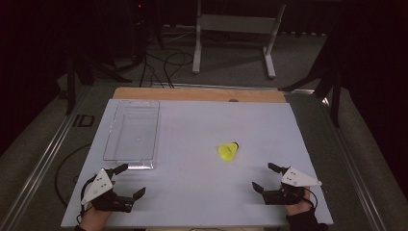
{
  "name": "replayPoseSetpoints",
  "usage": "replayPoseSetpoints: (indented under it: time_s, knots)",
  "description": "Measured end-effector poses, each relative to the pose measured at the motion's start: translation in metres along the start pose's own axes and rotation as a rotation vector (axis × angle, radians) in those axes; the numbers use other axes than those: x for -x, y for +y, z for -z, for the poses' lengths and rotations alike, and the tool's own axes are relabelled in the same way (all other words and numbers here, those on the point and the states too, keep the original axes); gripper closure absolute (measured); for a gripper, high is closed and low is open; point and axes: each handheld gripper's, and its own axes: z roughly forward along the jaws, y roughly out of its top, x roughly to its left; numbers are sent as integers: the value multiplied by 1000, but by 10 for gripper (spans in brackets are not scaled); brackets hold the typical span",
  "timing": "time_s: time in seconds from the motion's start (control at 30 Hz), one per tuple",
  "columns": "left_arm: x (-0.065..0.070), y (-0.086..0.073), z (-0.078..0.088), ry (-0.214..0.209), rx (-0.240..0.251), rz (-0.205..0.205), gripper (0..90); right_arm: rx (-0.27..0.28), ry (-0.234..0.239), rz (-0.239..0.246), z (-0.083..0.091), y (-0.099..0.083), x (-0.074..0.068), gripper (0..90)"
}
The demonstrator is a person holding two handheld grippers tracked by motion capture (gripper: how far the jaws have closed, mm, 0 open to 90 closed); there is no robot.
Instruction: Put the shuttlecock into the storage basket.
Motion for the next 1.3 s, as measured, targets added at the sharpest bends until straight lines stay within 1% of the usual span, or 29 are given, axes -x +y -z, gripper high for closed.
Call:
replayPoseSetpoints:
  time_s: [0.07, 0.13, 0.23, 0.3, 0.37, 0.4, 0.5, 0.6, 0.67, 0.7, 0.73, 0.77, 0.87, 0.97, 1.03, 1.07, 1.13, 1.17, 1.2, 1.27, 1.3]
  knots:
    - [3, 7, -1, -10, 3, -7, 3, 3, 3, -8, 0, 0, 0, 88]
    - [3, 12, -2, -23, 2, -3, 3, 6, 3, -14, 1, 1, 0, 88]
    - [3, 19, -4, -38, -20, -22, 3, 14, 5, -20, 1, 1, -1, 88]
    - [3, 24, -4, -44, -37, -40, 3, 10, 5, -22, 1, 1, -1, 88]
    - [3, 29, -5, -55, -59, -56, 3, 8, 9, -25, 1, 1, -1, 88]
    - [3, 31, -6, -68, -74, -66, 3, 5, 9, -23, 0, 1, -1, 89]
    - [3, 38, -9, -95, -127, -85, 2, 3, 10, -28, 0, 1, -1, 89]
    - [3, 44, -13, -114, -170, -98, 2, 4, 15, -31, 0, 1, -1, 89]
    - [3, 48, -15, -132, -188, -93, 3, 1, 16, -29, 0, 1, -1, 89]
    - [3, 50, -16, -126, -205, -104, 3, 2, 19, -32, 0, 1, -1, 89]
    - [4, 52, -17, -129, -224, -114, 2, 2, 19, -32, 0, 1, -1, 88]
    - [4, 53, -19, -144, -241, -114, 2, 0, 21, -32, -1, 1, -1, 89]
    - [5, 59, -23, -164, -281, -111, 2, -4, 23, -35, -1, 1, -1, 89]
    - [6, 62, -27, -178, -321, -114, 2, -3, 26, -34, -1, 1, -1, 89]
    - [6, 64, -29, -182, -344, -109, 3, -3, 29, -35, -1, 1, -1, 89]
    - [7, 65, -31, -192, -356, -105, 3, -4, 29, -35, -1, 1, -1, 89]
    - [8, 67, -34, -194, -378, -106, 3, -5, 29, -37, -1, 1, -1, 89]
    - [8, 68, -35, -200, -382, -109, 3, -4, 29, -35, -1, 1, -1, 88]
    - [9, 69, -36, -198, -391, -116, 2, -4, 28, -35, -1, 1, -1, 89]
    - [10, 71, -37, -201, -398, -115, 3, -6, 29, -36, -1, 1, -1, 89]
    - [11, 74, -40, -200, -413, -128, 3, -7, 29, -36, -1, 1, -1, 89]
